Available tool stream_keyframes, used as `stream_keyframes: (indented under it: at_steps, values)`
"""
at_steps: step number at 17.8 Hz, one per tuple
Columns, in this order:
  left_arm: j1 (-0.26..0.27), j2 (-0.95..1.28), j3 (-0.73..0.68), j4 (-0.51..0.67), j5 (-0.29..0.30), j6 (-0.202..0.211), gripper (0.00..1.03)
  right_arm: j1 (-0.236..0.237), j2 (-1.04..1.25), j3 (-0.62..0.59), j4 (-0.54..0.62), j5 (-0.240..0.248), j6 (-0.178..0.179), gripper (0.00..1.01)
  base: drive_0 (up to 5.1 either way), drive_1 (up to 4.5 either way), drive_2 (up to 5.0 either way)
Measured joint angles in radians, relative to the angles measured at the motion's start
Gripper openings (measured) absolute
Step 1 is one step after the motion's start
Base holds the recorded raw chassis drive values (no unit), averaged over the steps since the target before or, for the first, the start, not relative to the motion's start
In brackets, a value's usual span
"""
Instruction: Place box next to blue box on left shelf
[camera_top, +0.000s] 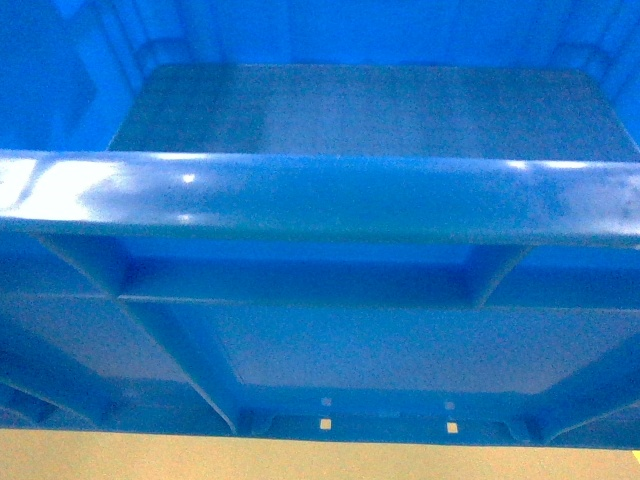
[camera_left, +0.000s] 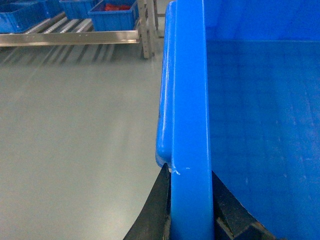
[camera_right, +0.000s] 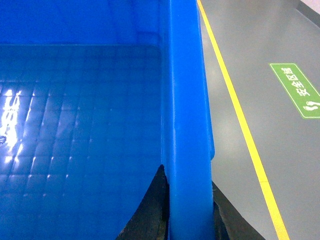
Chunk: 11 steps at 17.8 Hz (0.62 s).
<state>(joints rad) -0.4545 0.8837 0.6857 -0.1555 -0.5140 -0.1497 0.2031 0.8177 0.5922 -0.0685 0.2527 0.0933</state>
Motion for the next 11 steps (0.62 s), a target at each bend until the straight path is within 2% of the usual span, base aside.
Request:
stream_keyframes:
  at_steps: [11]
  values:
    - [0.0,0.0,0.0,-0.002,-0.002,0.0,0.1,0.0,-0.001,0.0,-0.003,0.001,0.0,0.1,0.0,4.04,-4.1]
